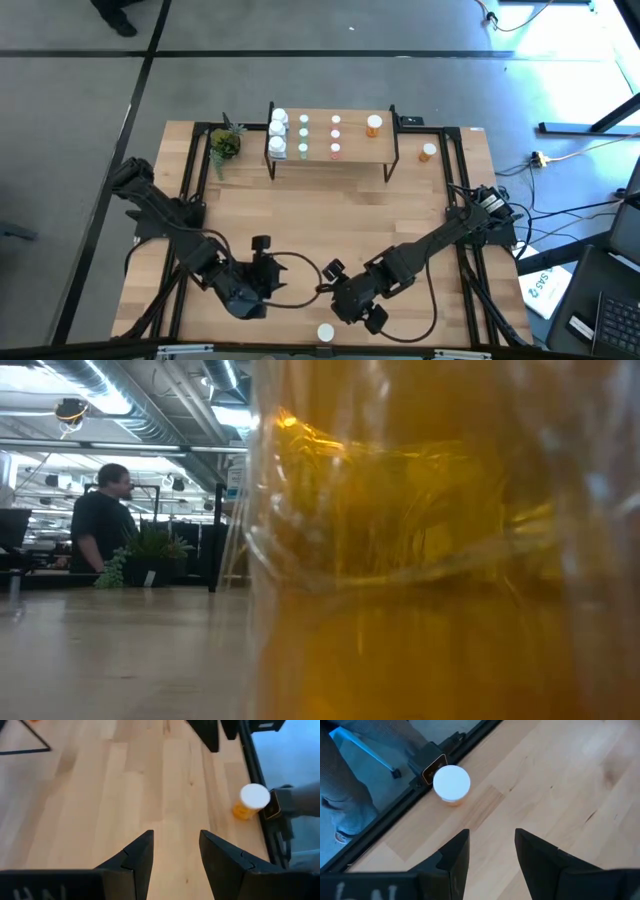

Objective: Pick and place medicine bottles onto shelf by color
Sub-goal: Put the bottom orange pill bottle on the shelf aligned with the other orange pill bottle

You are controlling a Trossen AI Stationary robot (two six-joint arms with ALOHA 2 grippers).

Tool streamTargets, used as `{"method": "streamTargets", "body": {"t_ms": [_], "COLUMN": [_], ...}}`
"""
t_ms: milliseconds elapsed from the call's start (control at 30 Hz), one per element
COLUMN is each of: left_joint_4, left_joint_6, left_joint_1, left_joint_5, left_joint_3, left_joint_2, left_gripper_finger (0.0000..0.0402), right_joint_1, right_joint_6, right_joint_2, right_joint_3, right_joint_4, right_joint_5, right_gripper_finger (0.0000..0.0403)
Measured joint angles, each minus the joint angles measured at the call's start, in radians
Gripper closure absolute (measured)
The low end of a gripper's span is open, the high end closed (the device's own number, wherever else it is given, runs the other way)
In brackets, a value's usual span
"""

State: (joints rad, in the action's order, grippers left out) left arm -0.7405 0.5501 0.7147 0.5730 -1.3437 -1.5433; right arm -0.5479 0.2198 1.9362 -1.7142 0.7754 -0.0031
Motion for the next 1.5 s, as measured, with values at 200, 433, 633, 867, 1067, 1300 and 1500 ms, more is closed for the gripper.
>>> {"method": "streamTargets", "body": {"t_ms": [200,433,633,867,1067,1300,1500], "left_joint_4": [-0.027,-0.038,-0.034,-0.033,-0.030,-0.029,-0.029], "left_joint_6": [0.019,-0.002,-0.036,-0.037,-0.037,-0.037,-0.037], "left_joint_1": [0.041,0.072,0.070,0.070,0.069,0.069,0.069], "left_joint_5": [0.058,0.076,0.034,0.030,0.030,0.030,0.031], "left_joint_3": [0.000,0.000,0.000,0.000,0.000,0.000,0.000], "left_joint_2": [0.081,0.097,0.097,0.097,0.097,0.097,0.097], "left_gripper_finger": [0.0250,0.0250,0.0250,0.0250,0.0250,0.0250,0.0250], "right_joint_1": [-0.009,-0.018,-0.031,-0.031,-0.032,-0.031,-0.031], "right_joint_6": [0.000,0.021,0.054,0.055,0.054,0.051,0.051], "right_joint_2": [0.000,0.000,0.000,0.000,0.000,0.000,0.000], "right_joint_3": [0.000,0.000,0.000,0.001,0.001,0.002,0.002], "right_joint_4": [-0.001,-0.003,-0.024,-0.032,-0.035,-0.050,-0.081], "right_joint_5": [0.001,0.001,0.001,0.002,0.001,0.002,0.002], "right_gripper_finger": [0.0242,0.0242,0.0242,0.0242,0.0242,0.0242,0.0242]}}
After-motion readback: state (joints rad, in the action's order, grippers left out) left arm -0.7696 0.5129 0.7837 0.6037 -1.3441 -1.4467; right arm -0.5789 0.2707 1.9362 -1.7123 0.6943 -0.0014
